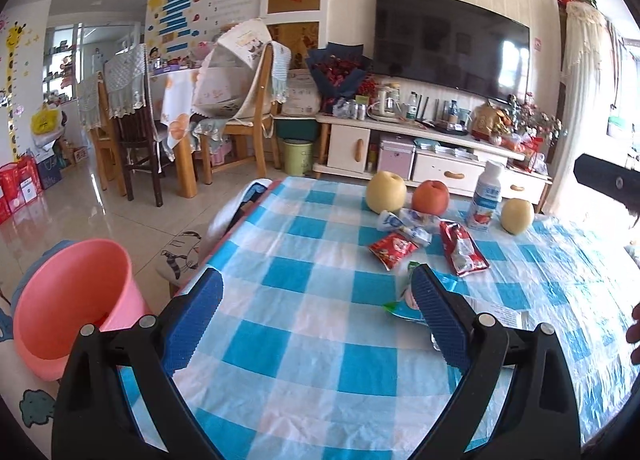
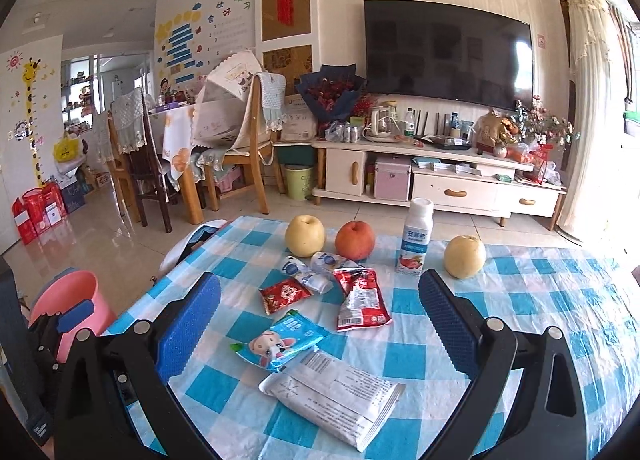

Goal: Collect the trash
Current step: 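Bring both grippers back over the table toward the remaining wrappers, then grasp the small red snack packet with the left gripper and lift it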

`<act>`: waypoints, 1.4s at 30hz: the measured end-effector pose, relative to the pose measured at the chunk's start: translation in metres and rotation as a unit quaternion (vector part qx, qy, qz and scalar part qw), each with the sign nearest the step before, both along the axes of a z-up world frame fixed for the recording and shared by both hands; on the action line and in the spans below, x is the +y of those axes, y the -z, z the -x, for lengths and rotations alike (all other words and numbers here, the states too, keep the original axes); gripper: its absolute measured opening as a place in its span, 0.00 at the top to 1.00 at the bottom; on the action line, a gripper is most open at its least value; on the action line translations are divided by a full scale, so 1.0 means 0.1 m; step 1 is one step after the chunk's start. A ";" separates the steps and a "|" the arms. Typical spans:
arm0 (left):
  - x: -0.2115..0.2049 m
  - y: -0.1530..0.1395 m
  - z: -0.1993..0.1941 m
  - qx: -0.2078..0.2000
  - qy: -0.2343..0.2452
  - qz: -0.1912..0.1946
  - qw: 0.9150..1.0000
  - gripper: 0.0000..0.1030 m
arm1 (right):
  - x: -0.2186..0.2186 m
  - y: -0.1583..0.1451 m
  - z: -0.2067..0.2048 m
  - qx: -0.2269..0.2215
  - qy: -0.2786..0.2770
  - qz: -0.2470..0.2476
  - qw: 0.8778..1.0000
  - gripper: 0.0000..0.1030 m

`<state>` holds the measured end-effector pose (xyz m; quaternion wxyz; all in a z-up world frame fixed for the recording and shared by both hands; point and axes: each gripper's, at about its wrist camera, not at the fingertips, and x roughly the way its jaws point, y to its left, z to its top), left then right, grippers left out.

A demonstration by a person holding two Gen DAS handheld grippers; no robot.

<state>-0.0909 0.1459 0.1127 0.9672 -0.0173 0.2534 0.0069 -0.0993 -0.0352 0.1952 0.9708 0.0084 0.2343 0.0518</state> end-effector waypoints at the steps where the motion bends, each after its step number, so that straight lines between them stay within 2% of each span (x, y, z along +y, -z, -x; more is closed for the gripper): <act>1: -0.06 0.02 -0.01 0.001 0.003 -0.008 1.000 0.07 | -0.04 0.00 0.00 0.000 0.005 0.001 1.000 0.05; 9: -0.42 0.10 -0.10 0.010 0.029 -0.049 0.998 0.07 | -0.38 0.03 -0.11 0.002 0.053 0.010 0.999 0.05; 20: -0.66 0.18 -0.38 0.029 0.051 -0.037 0.998 0.07 | -0.66 0.16 -0.35 0.021 0.094 0.034 0.995 0.05; 28: -0.69 0.31 -0.82 0.063 0.089 -0.014 0.994 0.07 | -0.79 0.47 -0.70 0.092 0.092 0.011 0.991 0.05; 36: -0.81 0.53 -1.45 0.099 0.136 -0.037 0.985 0.07 | -0.85 0.82 -1.07 0.147 0.055 -0.012 0.988 0.05; 38: -0.83 0.60 -1.61 0.110 0.135 -0.053 0.983 0.07 | -0.89 0.94 -1.18 0.162 0.054 -0.016 0.985 0.05; 42: -0.83 0.71 -1.88 0.134 0.146 -0.051 0.979 0.07 | -1.01 1.16 -1.39 0.205 0.059 -0.068 0.974 0.05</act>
